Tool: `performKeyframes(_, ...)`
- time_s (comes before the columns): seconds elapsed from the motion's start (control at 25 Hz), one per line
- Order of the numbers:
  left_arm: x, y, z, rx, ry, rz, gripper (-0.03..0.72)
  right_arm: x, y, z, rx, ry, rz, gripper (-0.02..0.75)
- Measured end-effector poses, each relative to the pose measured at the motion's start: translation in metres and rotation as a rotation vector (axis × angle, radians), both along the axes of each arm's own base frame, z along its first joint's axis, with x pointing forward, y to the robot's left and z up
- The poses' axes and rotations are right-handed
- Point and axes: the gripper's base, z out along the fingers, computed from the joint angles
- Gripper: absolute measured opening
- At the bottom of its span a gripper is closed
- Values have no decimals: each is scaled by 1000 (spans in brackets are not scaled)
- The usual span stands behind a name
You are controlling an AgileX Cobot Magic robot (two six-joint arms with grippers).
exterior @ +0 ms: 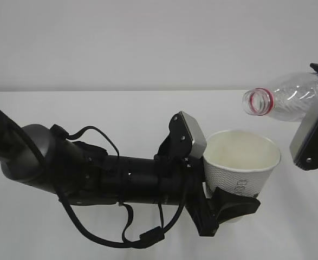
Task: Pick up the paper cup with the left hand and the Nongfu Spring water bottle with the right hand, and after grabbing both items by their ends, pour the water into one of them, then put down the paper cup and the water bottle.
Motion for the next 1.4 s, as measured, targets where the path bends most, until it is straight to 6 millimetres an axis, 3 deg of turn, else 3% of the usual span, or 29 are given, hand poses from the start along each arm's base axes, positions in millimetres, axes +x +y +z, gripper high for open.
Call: performKeyframes(1.4,0,0,0,0,0,0,510,1,-1,3,-75,-54,-7,494)
